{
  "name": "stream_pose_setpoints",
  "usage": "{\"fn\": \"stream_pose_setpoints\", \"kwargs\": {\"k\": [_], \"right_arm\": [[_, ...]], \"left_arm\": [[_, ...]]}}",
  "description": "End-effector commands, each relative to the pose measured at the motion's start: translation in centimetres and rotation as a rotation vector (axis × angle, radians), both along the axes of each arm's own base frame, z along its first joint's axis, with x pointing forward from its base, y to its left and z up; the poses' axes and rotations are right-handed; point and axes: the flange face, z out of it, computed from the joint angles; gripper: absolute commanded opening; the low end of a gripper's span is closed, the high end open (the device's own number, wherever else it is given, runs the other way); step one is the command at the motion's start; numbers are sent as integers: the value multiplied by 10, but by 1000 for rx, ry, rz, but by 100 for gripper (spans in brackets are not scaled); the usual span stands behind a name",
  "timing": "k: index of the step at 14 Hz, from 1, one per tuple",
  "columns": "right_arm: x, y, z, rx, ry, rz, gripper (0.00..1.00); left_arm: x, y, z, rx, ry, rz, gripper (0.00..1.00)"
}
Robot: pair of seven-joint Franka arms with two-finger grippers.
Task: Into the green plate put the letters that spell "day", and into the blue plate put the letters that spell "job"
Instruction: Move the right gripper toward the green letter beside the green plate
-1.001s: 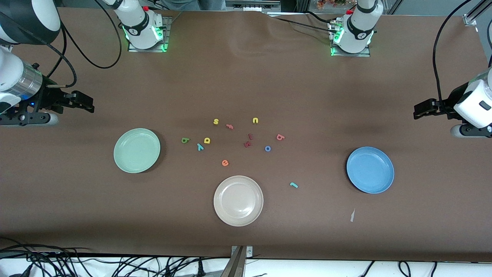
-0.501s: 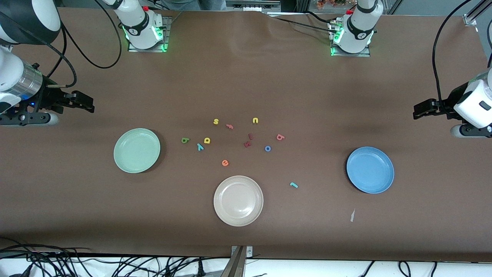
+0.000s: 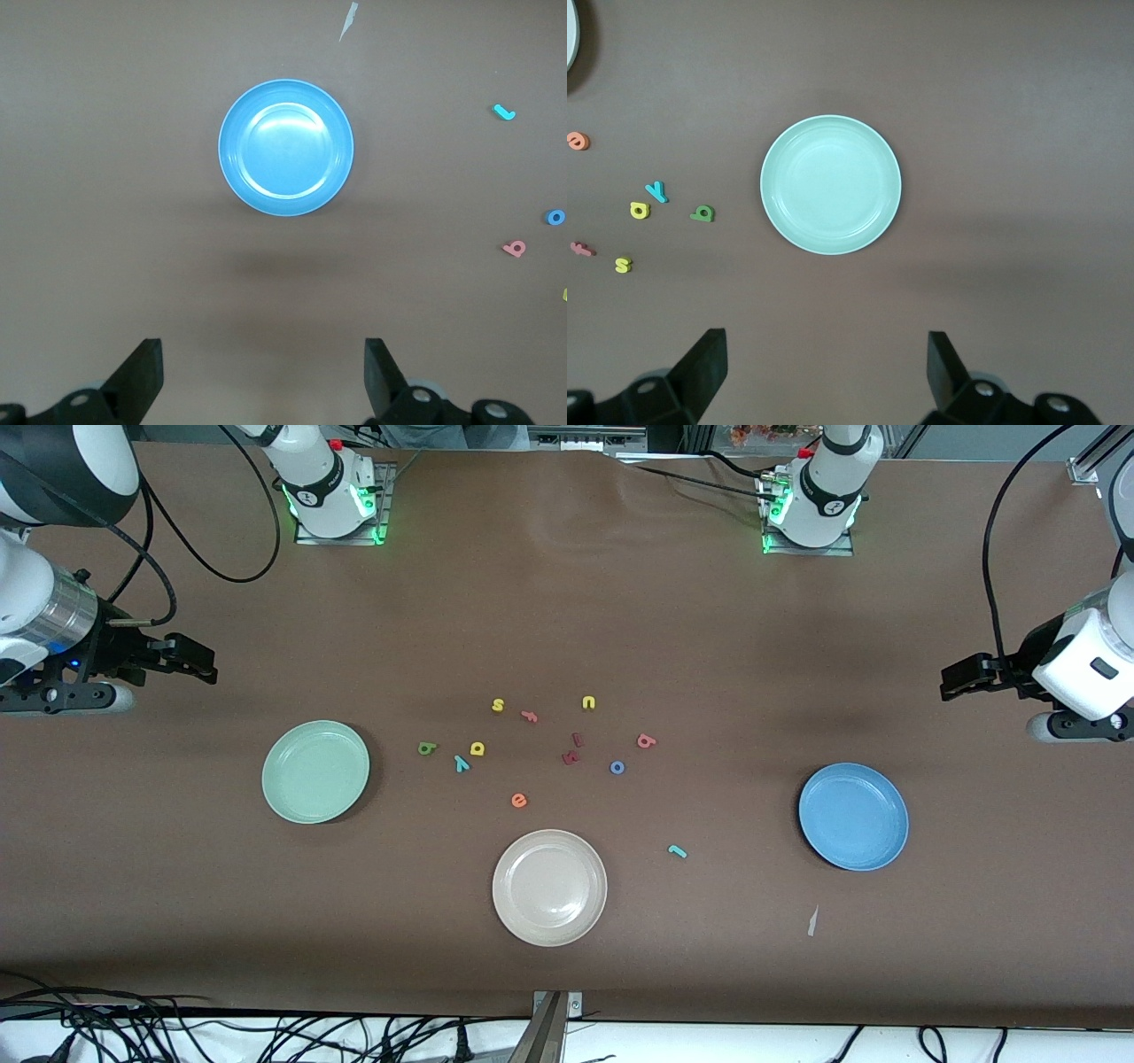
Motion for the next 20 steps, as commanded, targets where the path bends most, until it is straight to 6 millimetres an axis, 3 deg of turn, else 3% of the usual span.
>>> {"fn": "stream_pose_setpoints", "kwargs": {"k": [1, 8, 10, 13, 15, 20], "right_arm": [[-11, -2, 1, 22, -15, 9, 100], [-9, 6, 3, 58, -19, 7, 100], [-6, 19, -1, 58, -27, 12, 100], [2, 31, -11, 59, -37, 26, 100], [9, 43, -25, 57, -38, -9, 100], [18, 70, -45, 55, -42, -60, 100]], "left_arm": [[-1, -23, 8, -13, 5, 23, 100], [-2, -25, 8, -11, 8, 29, 100], [-2, -23, 9, -8, 7, 30, 100], [-3, -28, 9, -2, 9, 21, 100], [-4, -45, 9, 3, 8, -7, 100], [-5, -54, 9, 4, 8, -22, 100]]}}
